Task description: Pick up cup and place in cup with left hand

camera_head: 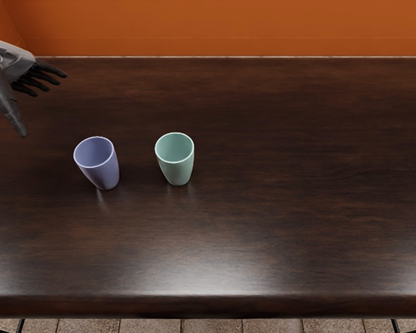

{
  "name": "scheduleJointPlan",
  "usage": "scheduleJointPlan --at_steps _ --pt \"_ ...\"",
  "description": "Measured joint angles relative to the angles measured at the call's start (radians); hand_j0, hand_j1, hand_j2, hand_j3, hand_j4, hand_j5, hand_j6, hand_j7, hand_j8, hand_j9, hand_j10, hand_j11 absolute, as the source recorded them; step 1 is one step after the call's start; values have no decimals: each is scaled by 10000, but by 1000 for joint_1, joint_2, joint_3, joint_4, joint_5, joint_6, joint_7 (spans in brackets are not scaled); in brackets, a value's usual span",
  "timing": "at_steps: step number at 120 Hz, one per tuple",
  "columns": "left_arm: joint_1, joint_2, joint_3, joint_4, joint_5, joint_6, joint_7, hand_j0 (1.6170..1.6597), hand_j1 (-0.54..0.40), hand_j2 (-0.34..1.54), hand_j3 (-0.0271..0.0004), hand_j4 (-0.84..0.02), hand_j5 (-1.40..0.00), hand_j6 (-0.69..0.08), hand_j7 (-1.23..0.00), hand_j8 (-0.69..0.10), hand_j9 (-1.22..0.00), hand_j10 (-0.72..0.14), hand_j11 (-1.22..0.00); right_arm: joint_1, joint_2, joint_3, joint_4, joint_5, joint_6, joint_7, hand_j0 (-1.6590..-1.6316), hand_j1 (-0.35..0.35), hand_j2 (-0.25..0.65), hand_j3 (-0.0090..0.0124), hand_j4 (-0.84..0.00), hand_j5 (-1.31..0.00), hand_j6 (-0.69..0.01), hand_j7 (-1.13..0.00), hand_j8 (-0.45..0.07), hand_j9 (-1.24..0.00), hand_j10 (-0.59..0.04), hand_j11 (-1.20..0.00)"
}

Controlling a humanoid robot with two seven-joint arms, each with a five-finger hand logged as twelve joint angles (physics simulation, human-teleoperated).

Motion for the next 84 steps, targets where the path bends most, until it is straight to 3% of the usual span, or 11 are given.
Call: scheduleJointPlan --at_steps 35,43,62,70,78,84 --pt "18 -11 -22 4 4 0 -1 16581 3391 15 0 -87 -107 -89 -107 -87 -107 -85 -107 2 0 -2 -2 1 -4 1 -16581 -3331 -28 0 -133 -172 -132 -172 -133 -172 -133 -172" --pt "18 -51 -36 9 6 0 -1 16581 3392 16 0 -88 -108 -89 -108 -87 -107 -85 -107 2 0 -2 -3 1 -5 1 -16581 -3331 -28 0 -132 -172 -132 -172 -132 -172 -133 -172" --pt "-39 -370 -55 36 8 0 1 16581 3406 14 0 -76 -93 -77 -92 -75 -92 -73 -92 2 0 -2 -3 1 -5 1 -16581 -3330 -28 0 -132 -173 -132 -173 -132 -173 -133 -173" --pt "-75 -424 -65 35 8 2 47 16581 3410 11 0 -70 -86 -71 -86 -70 -86 -68 -86 2 0 -2 -3 1 -5 1 -16581 -3331 -28 0 -133 -172 -132 -172 -133 -172 -133 -172" --pt "-77 -469 -95 29 8 57 128 16581 3414 10 0 -66 -81 -67 -81 -66 -81 -64 -81 2 0 -2 -3 1 -5 1 -16581 -3331 -28 0 -133 -172 -133 -172 -133 -172 -133 -172" --pt "-92 -475 -134 -7 8 158 192 16581 3416 9 0 -64 -79 -66 -79 -64 -79 -62 -79 2 0 -2 -3 1 -5 1 -16581 -3331 -28 0 -133 -172 -133 -172 -133 -172 -133 -172"
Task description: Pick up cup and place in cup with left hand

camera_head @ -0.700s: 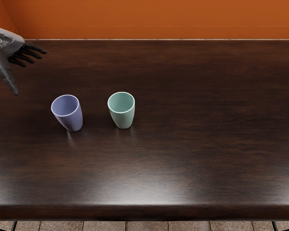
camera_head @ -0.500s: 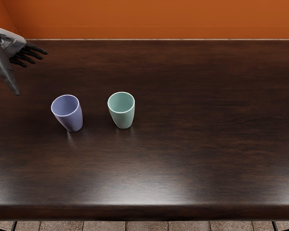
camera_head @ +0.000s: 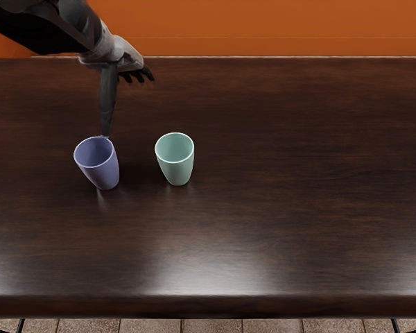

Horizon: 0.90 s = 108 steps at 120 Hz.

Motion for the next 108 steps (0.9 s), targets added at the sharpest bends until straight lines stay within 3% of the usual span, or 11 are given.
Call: scheduleJointPlan --at_steps 10,22,37,49,61,68,83,108 --pt "-9 -21 -74 -79 -13 229 62 16581 3412 11 0 -68 -84 -69 -84 -68 -84 -66 -84 0 0 0 0 0 0 0 -16581 -3331 -28 0 -133 -172 -132 -172 -133 -172 -133 -172" --pt "-9 -22 -168 -174 -77 426 88 16581 3405 13 0 -74 -92 -75 -92 -74 -92 -72 -92 0 0 0 0 0 0 0 -16581 -3331 -28 0 -132 -172 -132 -172 -133 -172 -133 -172" --pt "5 -22 -248 -221 -108 511 49 16581 3411 13 0 -70 -86 -72 -86 -70 -86 -68 -86 0 0 0 0 0 0 0 -16581 -3331 -28 0 -132 -172 -132 -172 -133 -172 -133 -172" --pt "60 -22 -273 -239 -139 534 33 16581 3396 16 0 -83 -103 -85 -103 -84 -103 -81 -103 0 0 0 0 0 0 0 -16581 -3331 -28 0 -132 -172 -132 -172 -133 -172 -133 -172" --pt "93 -22 -272 -250 -193 558 27 16581 3344 25 0 -127 -160 -129 -160 -127 -159 -125 -159 0 0 0 0 0 0 0 -16581 -3331 -28 0 -133 -173 -133 -173 -133 -173 -133 -173" --pt "129 -22 -270 -260 -220 636 26 16581 3302 32 0 -162 -205 -164 -205 -162 -205 -160 -205 0 0 0 0 0 0 0 -16581 -3331 -28 0 -133 -173 -132 -173 -133 -173 -133 -173" --pt "140 -22 -274 -294 -252 761 24 16581 3244 42 0 -209 -269 -211 -268 -210 -268 -208 -268 0 0 0 0 0 0 0 -16581 -3331 -28 0 -132 -172 -132 -172 -133 -172 -133 -172" --pt "192 -22 -299 -331 -256 799 26 16581 3277 37 0 -182 -233 -183 -233 -182 -233 -180 -233 0 0 0 0 0 0 0 -16581 -3330 -28 0 -133 -173 -133 -173 -133 -173 -133 -173"
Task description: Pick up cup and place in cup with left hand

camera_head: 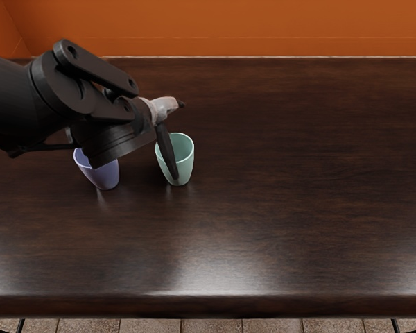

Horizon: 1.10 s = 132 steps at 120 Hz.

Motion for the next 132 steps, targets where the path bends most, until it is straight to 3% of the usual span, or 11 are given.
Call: scheduleJointPlan --at_steps 42,132 --pt "63 0 -27 3 4 30 -2 16581 2219 214 0 -1063 -1379 -1065 -1379 -1064 -1379 -1062 -1379 0 0 0 0 0 0 0 -16581 -3331 -28 0 -132 -172 -132 -172 -132 -172 -132 -172" --pt "104 0 -60 6 26 198 0 16581 1298 368 0 -1830 -2377 -1832 -2377 -1832 -2377 -1830 -2377 0 0 0 0 0 0 0 -16581 -3330 -28 0 -133 -173 -132 -173 -133 -173 -133 -173"
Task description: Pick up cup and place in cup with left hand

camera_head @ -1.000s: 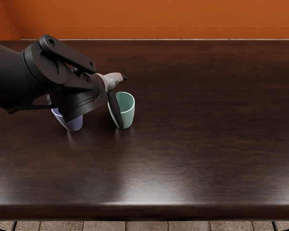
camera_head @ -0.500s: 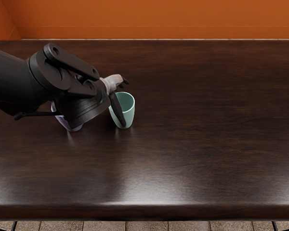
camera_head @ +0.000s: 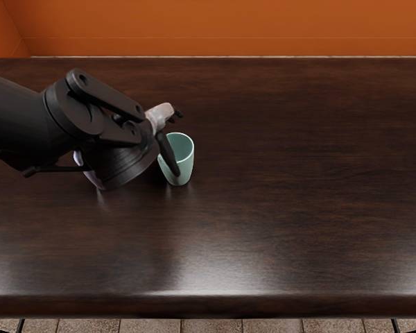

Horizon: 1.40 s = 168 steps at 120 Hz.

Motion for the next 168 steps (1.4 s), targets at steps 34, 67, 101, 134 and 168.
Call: scheduleJointPlan --at_steps 34,67,101,134,168 --pt "16 0 -24 -22 54 6 4 16581 1258 375 0 -1863 -2421 -1865 -2421 -1865 -2420 -1863 -2420 0 0 0 0 0 0 0 -16581 -3331 -28 0 -132 -172 -132 -172 -132 -172 -132 -172" --pt "26 0 -25 -22 75 6 6 16581 1044 410 0 -2041 -2652 -2043 -2652 -2043 -2652 -2041 -2652 0 0 0 0 0 0 0 -16581 -3330 -28 0 -133 -173 -133 -173 -133 -173 -133 -173" --pt "34 0 -24 -15 83 8 9 16580 -821 747 0 -3697 -4604 -3691 -4644 -3174 -4696 -3648 -4694 0 0 0 0 0 0 0 -16581 -3331 -28 0 -132 -172 -132 -172 -132 -172 -133 -172" --pt "51 0 -24 -12 98 7 18 16541 -2024 1520 0 -4490 -6761 -2259 -6948 -1503 -7496 -2680 -7596 0 0 0 0 0 0 0 -16581 -3331 -28 0 -132 -173 -132 -173 -133 -173 -134 -172" --pt "-81 0 -22 -15 -19 -13 42 16507 -2632 2886 0 -2615 -11821 -317 -11513 774 -11234 -1574 -10696 0 0 0 0 0 0 0 -16581 -3329 -30 0 -135 -173 -134 -173 -133 -173 -133 -173"
